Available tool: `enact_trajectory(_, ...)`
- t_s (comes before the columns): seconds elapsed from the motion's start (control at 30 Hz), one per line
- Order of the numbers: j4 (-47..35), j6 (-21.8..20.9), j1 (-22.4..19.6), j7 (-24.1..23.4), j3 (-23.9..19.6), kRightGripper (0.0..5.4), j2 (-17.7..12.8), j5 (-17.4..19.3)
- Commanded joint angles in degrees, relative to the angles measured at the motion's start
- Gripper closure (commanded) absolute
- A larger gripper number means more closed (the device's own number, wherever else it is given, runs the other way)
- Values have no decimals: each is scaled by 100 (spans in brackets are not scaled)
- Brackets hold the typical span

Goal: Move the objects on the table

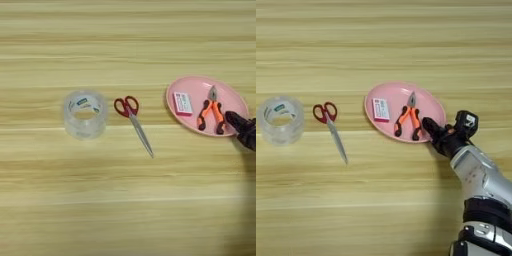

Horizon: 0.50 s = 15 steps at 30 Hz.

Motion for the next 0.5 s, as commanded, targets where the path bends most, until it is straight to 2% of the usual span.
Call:
enact_trajectory(0.03, -193, 4, -241, -59, 37, 366, -131, 15)
enact_trajectory(0.27, -275, 74, -184, -62, 42, 442, -122, 31)
enact_trajectory(0.5, -908, 366, 212, -75, 101, 493, -24, 117)
